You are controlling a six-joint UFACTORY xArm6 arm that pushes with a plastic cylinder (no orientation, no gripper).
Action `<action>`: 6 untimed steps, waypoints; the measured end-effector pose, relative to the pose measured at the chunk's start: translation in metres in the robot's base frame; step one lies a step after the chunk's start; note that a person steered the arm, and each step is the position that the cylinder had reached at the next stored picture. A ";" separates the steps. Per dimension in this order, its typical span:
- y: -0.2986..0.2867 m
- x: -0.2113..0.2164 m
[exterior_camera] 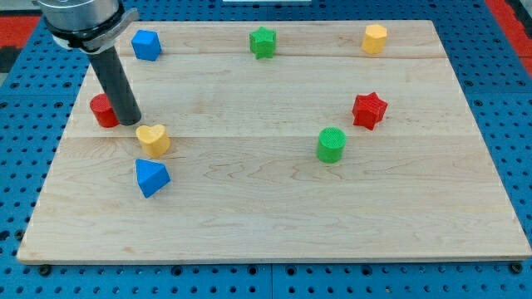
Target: Push green circle to the bottom center
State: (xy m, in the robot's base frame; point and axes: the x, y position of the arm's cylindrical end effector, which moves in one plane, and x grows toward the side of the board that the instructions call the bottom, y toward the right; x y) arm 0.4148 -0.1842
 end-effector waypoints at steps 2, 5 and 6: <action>0.060 0.000; 0.093 0.038; 0.062 0.063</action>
